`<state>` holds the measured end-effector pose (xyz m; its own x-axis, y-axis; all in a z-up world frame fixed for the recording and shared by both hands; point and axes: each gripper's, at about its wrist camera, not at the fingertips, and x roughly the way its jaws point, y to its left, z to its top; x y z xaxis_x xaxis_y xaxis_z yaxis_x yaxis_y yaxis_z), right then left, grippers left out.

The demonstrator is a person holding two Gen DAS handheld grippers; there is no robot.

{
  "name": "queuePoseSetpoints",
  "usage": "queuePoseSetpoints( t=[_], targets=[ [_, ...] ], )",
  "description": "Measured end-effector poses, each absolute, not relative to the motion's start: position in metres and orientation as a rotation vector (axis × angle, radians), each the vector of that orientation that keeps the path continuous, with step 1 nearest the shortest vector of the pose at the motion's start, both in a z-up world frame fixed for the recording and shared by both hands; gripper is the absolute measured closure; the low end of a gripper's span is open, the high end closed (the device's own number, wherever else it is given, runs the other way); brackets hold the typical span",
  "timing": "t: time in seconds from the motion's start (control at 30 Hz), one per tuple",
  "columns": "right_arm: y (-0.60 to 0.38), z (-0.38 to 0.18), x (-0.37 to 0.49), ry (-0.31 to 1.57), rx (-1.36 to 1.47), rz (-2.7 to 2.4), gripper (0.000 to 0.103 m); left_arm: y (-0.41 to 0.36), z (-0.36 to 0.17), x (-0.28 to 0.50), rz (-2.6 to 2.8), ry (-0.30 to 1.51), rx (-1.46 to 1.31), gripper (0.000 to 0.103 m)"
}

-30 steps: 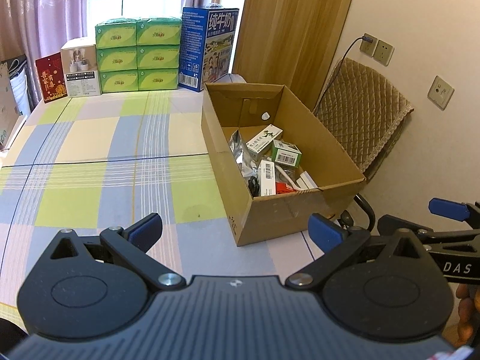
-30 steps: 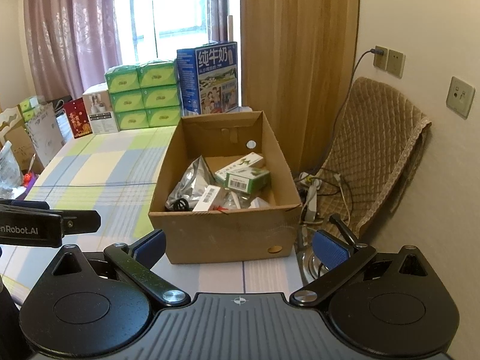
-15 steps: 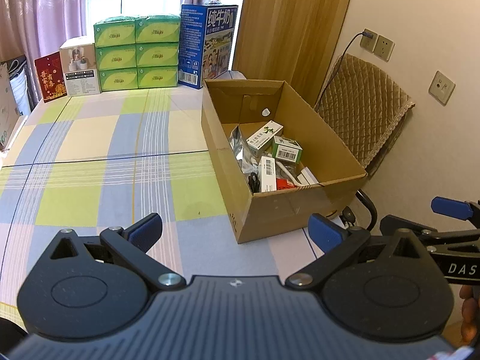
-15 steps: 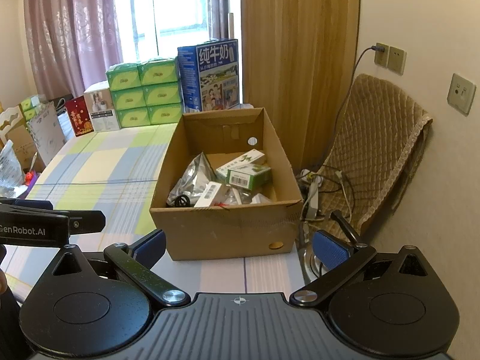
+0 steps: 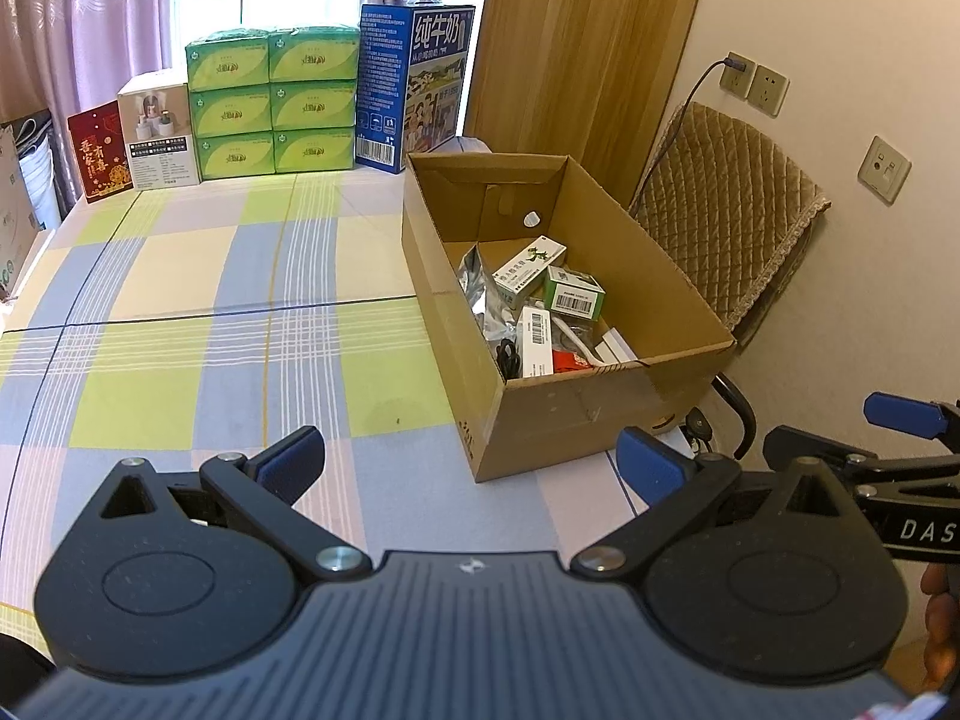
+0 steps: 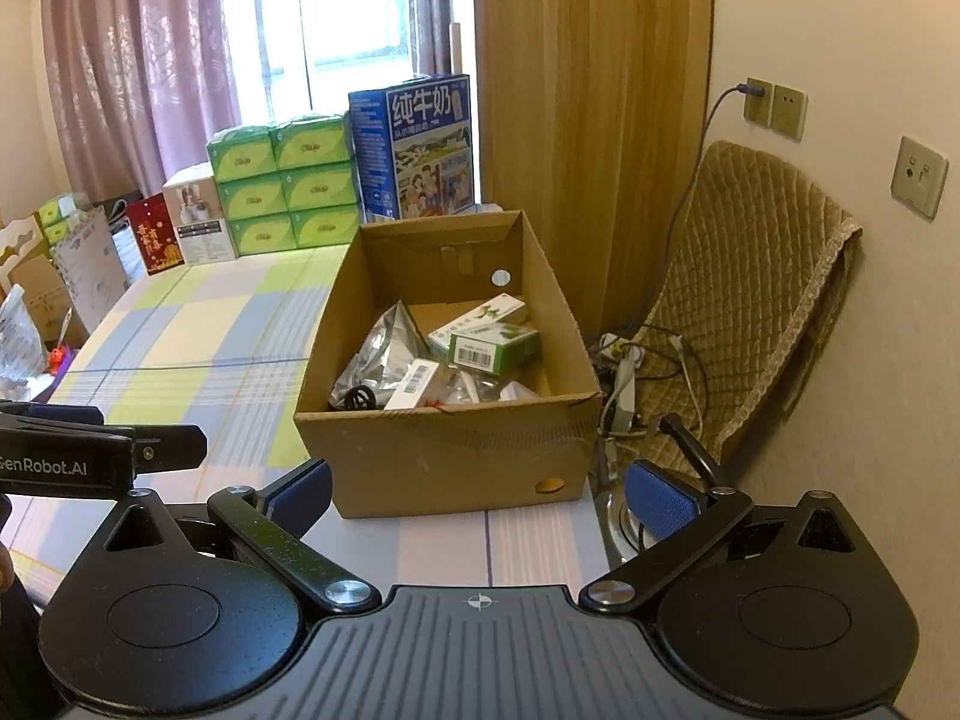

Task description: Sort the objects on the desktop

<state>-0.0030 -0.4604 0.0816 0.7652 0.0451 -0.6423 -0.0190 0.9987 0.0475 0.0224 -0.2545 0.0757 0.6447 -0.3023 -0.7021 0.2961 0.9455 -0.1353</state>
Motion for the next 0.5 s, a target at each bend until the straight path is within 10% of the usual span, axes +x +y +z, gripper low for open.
queuePoseSetpoints(
  t=[0.5],
  targets=[
    [-0.4596,0.079,-0.004,0.703,0.04,0.031,0.002,-0.2549,0.0739,0.0221,-0.339,0.803,-0.008,0.001]
  ],
)
